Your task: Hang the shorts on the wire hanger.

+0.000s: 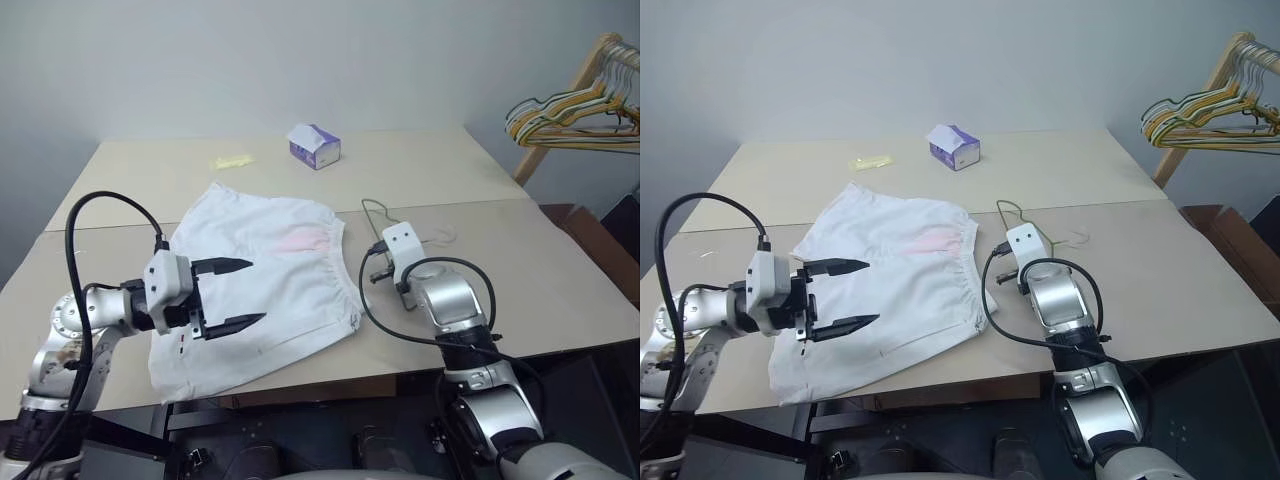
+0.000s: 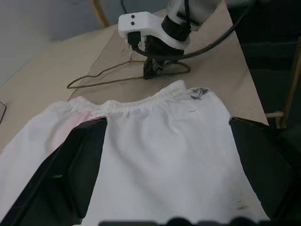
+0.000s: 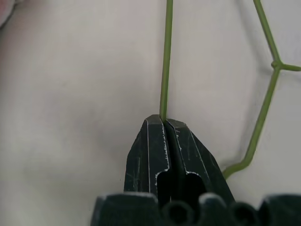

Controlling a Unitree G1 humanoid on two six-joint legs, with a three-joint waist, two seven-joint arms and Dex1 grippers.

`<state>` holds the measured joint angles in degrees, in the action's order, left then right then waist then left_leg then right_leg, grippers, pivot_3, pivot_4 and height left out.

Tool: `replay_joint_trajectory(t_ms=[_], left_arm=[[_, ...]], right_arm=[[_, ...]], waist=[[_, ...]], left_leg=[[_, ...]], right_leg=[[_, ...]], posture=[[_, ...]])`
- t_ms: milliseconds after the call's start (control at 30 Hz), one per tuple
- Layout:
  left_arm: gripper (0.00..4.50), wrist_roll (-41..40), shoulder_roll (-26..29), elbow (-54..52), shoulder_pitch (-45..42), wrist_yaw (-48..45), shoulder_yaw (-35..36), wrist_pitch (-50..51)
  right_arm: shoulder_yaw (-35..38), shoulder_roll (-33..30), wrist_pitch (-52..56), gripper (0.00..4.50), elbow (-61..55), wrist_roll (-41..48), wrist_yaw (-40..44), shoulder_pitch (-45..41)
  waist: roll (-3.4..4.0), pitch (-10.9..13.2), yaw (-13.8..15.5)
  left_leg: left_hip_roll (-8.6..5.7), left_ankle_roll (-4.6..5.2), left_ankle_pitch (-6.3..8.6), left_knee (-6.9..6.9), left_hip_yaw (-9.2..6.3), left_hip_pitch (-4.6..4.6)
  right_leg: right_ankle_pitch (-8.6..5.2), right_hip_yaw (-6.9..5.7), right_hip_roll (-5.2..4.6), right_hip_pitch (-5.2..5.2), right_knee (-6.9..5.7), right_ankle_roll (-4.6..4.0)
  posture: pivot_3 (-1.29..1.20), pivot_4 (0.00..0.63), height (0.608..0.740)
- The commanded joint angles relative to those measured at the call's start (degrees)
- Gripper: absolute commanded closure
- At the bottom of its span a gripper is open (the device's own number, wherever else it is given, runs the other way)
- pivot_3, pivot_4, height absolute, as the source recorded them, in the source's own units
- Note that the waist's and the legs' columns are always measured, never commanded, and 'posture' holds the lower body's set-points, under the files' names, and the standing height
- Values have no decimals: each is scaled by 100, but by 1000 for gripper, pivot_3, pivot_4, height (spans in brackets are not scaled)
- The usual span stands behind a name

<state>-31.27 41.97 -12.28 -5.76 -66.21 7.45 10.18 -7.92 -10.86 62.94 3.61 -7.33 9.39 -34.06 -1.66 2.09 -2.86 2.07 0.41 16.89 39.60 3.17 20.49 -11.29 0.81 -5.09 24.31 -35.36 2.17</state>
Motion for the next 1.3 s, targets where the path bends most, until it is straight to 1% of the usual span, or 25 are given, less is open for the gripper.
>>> replay_joint_trajectory(t_ms=[33,67,133,200,233,333,433,567,633,767,900,1033,1133,1300], left_arm=[[0,-547,-117,3,-270,221,24,742],[0,-701,-212,11,-346,323,11,995],[0,-1296,-571,158,-768,962,35,1961],[0,-1724,-1055,417,-1263,1774,178,2661],[0,-1825,-1208,493,-1409,2026,247,2847],[0,-2488,-1789,685,-1844,2790,625,3305],[0,-2841,-2154,723,-2073,3347,837,3553],[0,-3279,-2497,691,-2220,3926,1062,3739],[0,-3349,-2573,657,-2252,4100,1096,3757],[0,-3341,-2934,730,-2463,4775,1150,3634],[0,-3341,-3038,571,-2486,4768,1107,3580],[0,-3210,-3011,528,-2465,4703,989,3544],[583,-3241,-3049,605,-2502,4792,1029,3528],[2259,-3266,-3042,591,-2464,4651,1017,3509]], right_arm=[[-197,-168,-401,4461,-950,-101,47,-25],[-232,-192,-426,4461,-1163,-58,127,18],[-444,-337,-813,4461,-1684,-21,333,210],[-619,-450,-1524,4461,-2063,9,492,489],[-658,-476,-1787,4461,-2147,11,530,586],[-640,-366,-2657,4461,-2441,192,648,934],[-688,-311,-3477,4461,-2513,234,705,1157],[-808,-302,-4269,4461,-2468,129,716,1313],[-849,-311,-4502,4461,-2437,92,738,1352],[-997,-398,-4969,4461,-2359,-147,739,1404],[-1048,-369,-5159,4461,-2266,-281,715,1420],[-1162,-379,-5332,4461,-2211,-418,758,1452],[-1170,-341,-5353,4500,-2180,-471,744,1464],[-1155,-281,-5359,4500,-2094,-564,711,1450]], waist=[[0,0,-30],[0,0,-60],[-1,0,-66],[-5,-3,-73],[-7,-4,-71],[-10,-6,-137],[-11,-7,-163],[-11,-7,-149],[-11,-7,-133],[-12,-7,-111],[-13,-8,-116],[-13,-8,-121],[-13,-8,-118],[-13,-8,-118]], left_leg=[[1,0,0,0,-2,1],[0,0,0,0,-4,0],[0,1,0,-1,-7,-2],[-2,1,0,1,-20,-1],[-4,1,0,2,-29,-1],[-11,1,0,4,-36,0],[-12,2,1,4,-38,0],[-13,2,1,5,-36,-2],[-13,2,1,6,-36,-3],[-16,1,1,7,-33,-3],[-18,1,0,9,-32,-3],[-17,1,0,8,-30,-3],[-17,1,0,9,-30,-4],[-17,1,0,9,-30,-4]], right_leg=[[0,-1,1,0,0,0],[0,-1,1,0,1,0],[-1,-2,2,-4,5,1],[0,-9,1,-10,10,5],[2,-11,-1,-18,14,8],[7,-6,-4,-18,18,13],[10,1,-3,-18,25,14],[11,1,-3,-20,24,13],[11,0,-2,-22,24,13],[11,0,-3,-25,25,12],[12,0,-4,-29,30,13],[13,0,-2,-28,30,12],[13,0,-2,-29,29,12],[13,0,-2,-29,31,12]], posture=[[-16,0,740],[-17,0,740],[-20,0,740],[-26,0,740],[-27,0,740],[-32,0,740],[-37,0,740],[-40,0,740],[-40,0,740],[-41,0,740],[-40,0,740],[-41,0,740],[-41,0,740],[-40,0,740]])
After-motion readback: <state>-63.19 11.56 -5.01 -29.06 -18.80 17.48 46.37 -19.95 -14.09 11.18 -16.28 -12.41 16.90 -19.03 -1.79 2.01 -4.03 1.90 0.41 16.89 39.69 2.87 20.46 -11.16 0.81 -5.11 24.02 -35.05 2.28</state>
